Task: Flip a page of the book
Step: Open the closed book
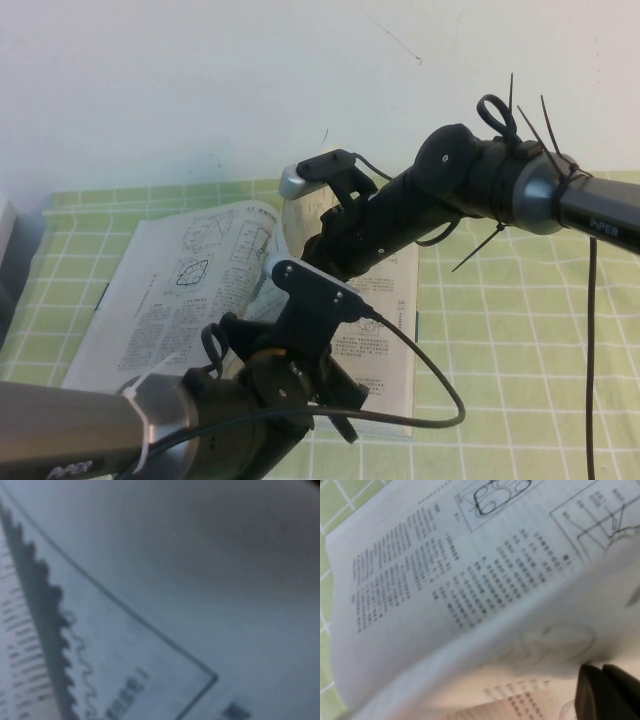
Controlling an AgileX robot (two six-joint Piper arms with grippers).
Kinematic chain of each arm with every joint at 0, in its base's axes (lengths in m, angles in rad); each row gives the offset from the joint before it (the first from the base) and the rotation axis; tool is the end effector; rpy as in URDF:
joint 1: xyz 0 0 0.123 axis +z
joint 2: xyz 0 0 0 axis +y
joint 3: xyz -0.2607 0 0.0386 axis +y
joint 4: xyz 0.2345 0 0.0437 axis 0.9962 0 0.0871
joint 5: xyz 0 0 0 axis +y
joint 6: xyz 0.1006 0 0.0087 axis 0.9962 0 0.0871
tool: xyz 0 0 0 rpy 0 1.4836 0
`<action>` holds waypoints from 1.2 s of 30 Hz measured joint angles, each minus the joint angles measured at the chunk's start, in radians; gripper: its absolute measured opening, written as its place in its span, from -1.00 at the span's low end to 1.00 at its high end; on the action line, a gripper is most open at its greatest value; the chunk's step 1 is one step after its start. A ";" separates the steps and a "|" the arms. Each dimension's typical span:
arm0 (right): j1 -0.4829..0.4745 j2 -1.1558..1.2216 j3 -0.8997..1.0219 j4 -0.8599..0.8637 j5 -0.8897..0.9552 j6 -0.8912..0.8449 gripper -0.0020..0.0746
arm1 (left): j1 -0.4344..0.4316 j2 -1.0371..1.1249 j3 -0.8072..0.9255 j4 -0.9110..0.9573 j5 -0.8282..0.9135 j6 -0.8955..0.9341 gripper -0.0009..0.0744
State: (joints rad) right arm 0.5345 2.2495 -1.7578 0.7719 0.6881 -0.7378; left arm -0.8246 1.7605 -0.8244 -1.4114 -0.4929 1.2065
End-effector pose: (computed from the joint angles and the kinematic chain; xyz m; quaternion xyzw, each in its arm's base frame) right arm 0.3856 0.2803 0.1565 -0.3530 0.8582 0.2773 0.2488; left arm 0.2557 -0.2073 0.1470 0.1915 0.8770 0.0097 0.4406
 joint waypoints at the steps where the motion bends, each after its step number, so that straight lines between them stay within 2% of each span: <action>1: 0.000 0.000 0.000 0.000 0.008 0.000 -0.95 | 0.000 0.005 0.001 0.000 -0.035 0.008 -0.99; 5: 0.000 0.000 0.000 -0.027 0.053 -0.001 -0.95 | 0.000 0.010 0.001 -0.020 -0.148 0.068 -0.99; 10: 0.000 0.000 0.000 -0.164 0.148 -0.001 -0.95 | 0.004 0.010 -0.001 -0.078 -0.257 0.124 -0.99; 14: 0.000 0.000 0.000 -0.259 0.192 0.031 -0.95 | 0.069 0.010 -0.001 -0.145 -0.246 0.168 -0.99; 20: 0.000 0.000 0.000 -0.276 0.260 0.028 -0.95 | 0.247 0.010 -0.001 -0.312 -0.105 0.267 -0.99; 25: 0.000 0.000 0.000 -0.254 0.347 -0.017 -0.95 | 0.370 0.010 -0.001 -0.336 0.082 0.330 -0.99; 29: 0.000 0.000 0.000 -0.319 0.428 -0.018 -0.95 | 0.407 0.008 0.003 -0.336 0.212 0.340 -0.99; 36: 0.000 0.000 0.000 -0.499 0.482 0.060 -0.95 | 0.419 0.000 0.009 -0.329 0.379 0.320 -0.99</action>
State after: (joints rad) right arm 0.5345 2.2495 -1.7578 0.2729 1.1700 -0.6774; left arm -0.4055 1.7606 -0.8158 -1.7405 -0.1142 1.5266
